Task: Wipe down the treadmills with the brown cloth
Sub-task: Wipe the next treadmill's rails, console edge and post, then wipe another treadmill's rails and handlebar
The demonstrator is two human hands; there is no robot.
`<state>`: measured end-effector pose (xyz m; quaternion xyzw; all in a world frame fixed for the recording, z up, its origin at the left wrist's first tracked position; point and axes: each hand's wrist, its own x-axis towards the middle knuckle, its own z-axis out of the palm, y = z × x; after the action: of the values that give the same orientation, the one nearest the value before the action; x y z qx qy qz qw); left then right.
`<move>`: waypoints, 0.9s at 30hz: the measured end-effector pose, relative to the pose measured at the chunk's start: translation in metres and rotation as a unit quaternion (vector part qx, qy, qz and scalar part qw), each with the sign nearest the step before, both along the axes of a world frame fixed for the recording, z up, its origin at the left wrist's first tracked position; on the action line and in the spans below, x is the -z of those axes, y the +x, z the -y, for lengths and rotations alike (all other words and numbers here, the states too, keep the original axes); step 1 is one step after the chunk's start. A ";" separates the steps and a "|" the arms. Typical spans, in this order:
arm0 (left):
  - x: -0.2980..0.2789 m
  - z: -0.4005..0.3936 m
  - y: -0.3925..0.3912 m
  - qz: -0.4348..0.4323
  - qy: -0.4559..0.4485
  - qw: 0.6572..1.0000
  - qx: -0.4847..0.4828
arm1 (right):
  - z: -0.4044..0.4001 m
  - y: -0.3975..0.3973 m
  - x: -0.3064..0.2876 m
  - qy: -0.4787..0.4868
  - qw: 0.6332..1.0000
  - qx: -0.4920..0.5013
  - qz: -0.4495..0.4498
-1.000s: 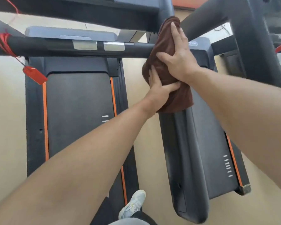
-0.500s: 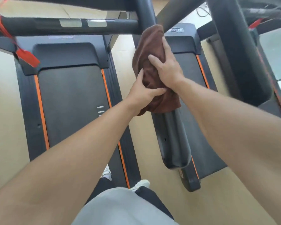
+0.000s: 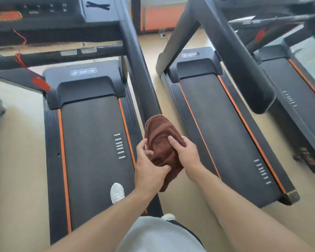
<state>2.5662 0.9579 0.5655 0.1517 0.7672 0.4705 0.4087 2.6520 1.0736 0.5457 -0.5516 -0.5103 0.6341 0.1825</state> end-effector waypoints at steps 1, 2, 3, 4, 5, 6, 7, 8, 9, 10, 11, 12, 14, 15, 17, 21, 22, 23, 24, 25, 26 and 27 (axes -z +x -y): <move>-0.005 0.006 0.015 0.019 -0.008 1.000 0.002 | 0.001 0.014 0.000 -0.062 0.997 0.009 -0.035; -0.010 0.010 0.031 0.040 -0.014 0.999 0.008 | 0.001 0.029 -0.002 -0.117 0.990 0.015 -0.080; -0.016 0.013 0.048 0.065 -0.017 0.998 0.012 | 0.000 0.045 -0.004 -0.159 0.980 0.017 -0.118; -0.021 0.015 0.063 0.096 -0.022 0.995 0.006 | -0.001 0.061 -0.008 -0.186 0.971 0.012 -0.149; -0.024 0.014 0.075 0.129 -0.027 0.991 -0.011 | -0.003 0.075 -0.014 -0.203 0.963 0.005 -0.176; -0.026 0.011 0.085 0.160 -0.036 0.986 -0.035 | -0.005 0.088 -0.019 -0.215 0.955 -0.005 -0.202; -0.028 0.007 0.093 0.191 -0.049 0.979 -0.054 | -0.007 0.101 -0.025 -0.226 0.948 -0.010 -0.222; -0.031 0.001 0.099 0.219 -0.061 0.972 -0.061 | -0.010 0.111 -0.028 -0.236 0.942 -0.009 -0.238; -0.034 -0.005 0.105 0.242 -0.069 0.966 -0.057 | -0.013 0.120 -0.033 -0.243 0.937 -0.002 -0.250; -0.038 -0.011 0.110 0.258 -0.069 0.963 -0.045 | -0.016 0.128 -0.036 -0.249 0.933 0.011 -0.260; -0.042 -0.018 0.115 0.271 -0.068 0.960 -0.024 | -0.019 0.133 -0.040 -0.252 0.930 0.013 -0.267; -0.046 -0.024 0.120 0.276 -0.071 0.958 0.001 | -0.023 0.137 -0.044 -0.244 0.931 0.018 -0.270; -0.054 -0.040 0.127 0.260 -0.079 0.961 0.046 | -0.035 0.144 -0.046 -0.196 0.944 0.040 -0.262; -0.055 -0.048 0.128 0.240 -0.079 0.966 0.055 | -0.041 0.146 -0.049 -0.171 0.951 0.055 -0.251; -0.057 -0.065 0.128 0.214 -0.067 0.973 0.059 | -0.056 0.151 -0.051 -0.117 0.964 0.068 -0.228; -0.055 -0.103 0.128 0.187 -0.045 0.975 0.108 | -0.086 0.161 -0.061 -0.014 0.986 0.091 -0.141; -0.055 -0.114 0.128 0.169 -0.037 0.977 0.126 | -0.095 0.166 -0.062 -0.005 0.986 0.100 -0.131; -0.058 -0.125 0.127 0.151 -0.028 0.978 0.143 | -0.104 0.170 -0.064 -0.011 0.985 0.110 -0.133; -0.060 -0.136 0.126 0.132 -0.019 0.979 0.157 | -0.113 0.173 -0.066 -0.030 0.981 0.123 -0.146; -0.061 -0.148 0.124 0.118 -0.008 0.979 0.165 | -0.121 0.176 -0.067 -0.056 0.975 0.135 -0.167; -0.063 -0.159 0.121 0.114 0.008 0.979 0.169 | -0.129 0.178 -0.067 -0.080 0.968 0.144 -0.189; -0.063 -0.171 0.119 0.117 0.027 0.978 0.172 | -0.137 0.179 -0.069 -0.102 0.962 0.152 -0.204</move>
<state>2.6847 1.1287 0.6289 0.2363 0.6632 0.4282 0.5665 2.8313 1.2110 0.6147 -0.4976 -0.3048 0.7466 0.3196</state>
